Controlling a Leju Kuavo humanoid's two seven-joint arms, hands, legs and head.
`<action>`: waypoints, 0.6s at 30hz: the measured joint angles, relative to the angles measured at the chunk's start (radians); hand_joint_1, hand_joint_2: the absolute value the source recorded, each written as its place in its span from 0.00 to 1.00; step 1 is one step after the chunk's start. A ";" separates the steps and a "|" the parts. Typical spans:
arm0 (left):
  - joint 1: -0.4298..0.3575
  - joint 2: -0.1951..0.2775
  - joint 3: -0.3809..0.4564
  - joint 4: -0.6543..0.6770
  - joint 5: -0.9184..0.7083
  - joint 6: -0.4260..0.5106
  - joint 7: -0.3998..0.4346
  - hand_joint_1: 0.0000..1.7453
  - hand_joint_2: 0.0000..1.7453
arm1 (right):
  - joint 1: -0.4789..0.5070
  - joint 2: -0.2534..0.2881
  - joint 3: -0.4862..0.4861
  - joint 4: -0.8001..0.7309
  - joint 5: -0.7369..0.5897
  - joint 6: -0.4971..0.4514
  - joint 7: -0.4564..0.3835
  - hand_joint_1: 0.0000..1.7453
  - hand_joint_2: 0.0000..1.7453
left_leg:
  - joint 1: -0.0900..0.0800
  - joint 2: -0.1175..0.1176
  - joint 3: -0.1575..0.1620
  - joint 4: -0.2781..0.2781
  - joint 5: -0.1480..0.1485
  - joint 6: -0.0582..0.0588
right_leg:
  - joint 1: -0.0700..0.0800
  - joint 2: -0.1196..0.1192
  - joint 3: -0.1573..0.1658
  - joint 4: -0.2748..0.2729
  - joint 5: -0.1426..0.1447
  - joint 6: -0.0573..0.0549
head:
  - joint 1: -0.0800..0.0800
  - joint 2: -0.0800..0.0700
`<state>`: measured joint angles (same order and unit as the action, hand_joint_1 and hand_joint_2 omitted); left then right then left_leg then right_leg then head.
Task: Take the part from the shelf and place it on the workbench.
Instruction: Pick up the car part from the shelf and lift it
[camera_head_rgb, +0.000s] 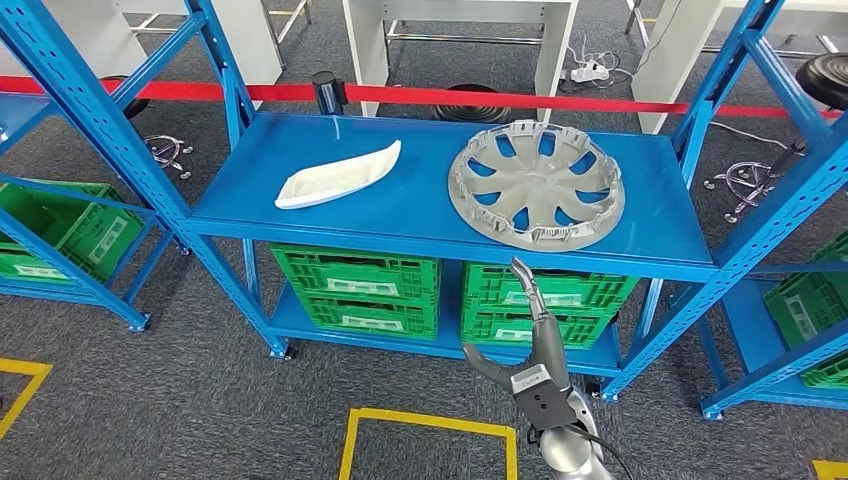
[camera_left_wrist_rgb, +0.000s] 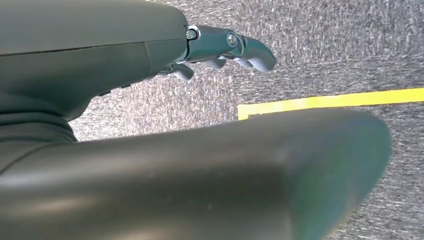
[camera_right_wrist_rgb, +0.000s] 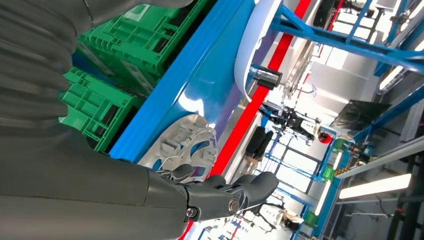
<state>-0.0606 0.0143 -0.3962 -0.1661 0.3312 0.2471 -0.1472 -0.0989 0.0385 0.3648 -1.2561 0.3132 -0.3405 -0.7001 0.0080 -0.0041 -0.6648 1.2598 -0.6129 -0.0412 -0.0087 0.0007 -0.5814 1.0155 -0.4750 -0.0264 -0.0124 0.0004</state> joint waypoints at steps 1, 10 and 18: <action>0.002 0.000 0.000 0.000 0.000 0.001 0.001 0.00 0.00 | 0.001 0.000 0.000 0.000 0.000 0.002 0.000 0.00 1.00 | 0.002 0.000 -0.028 0.037 0.000 -0.003 | 0.000 0.001 0.006 0.000 -0.005 0.001 | -0.001 0.000; 0.003 0.002 -0.002 0.001 -0.007 0.006 0.002 0.00 0.00 | -0.002 0.000 0.000 0.000 -0.006 0.004 0.000 0.00 1.00 | 0.000 -0.001 0.068 -0.239 0.158 0.034 | -0.003 0.003 0.054 -0.002 -0.052 0.047 | -0.004 0.000; 0.002 0.002 -0.002 0.001 -0.012 0.007 0.003 0.00 0.00 | -0.002 -0.001 0.001 0.003 -0.011 0.000 0.000 0.00 1.00 | -0.004 -0.003 0.102 -0.244 0.129 0.063 | -0.002 0.002 -0.125 0.260 -0.104 0.053 | 0.010 0.000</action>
<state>-0.0588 0.0167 -0.3981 -0.1649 0.3196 0.2537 -0.1447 -0.1011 0.0374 0.3655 -1.2535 0.3022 -0.3409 -0.7000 0.0038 -0.0067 -0.5632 1.0153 -0.4841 0.0221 -0.0111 0.0031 -0.7064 1.2753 -0.5794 0.0266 -0.0025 0.0004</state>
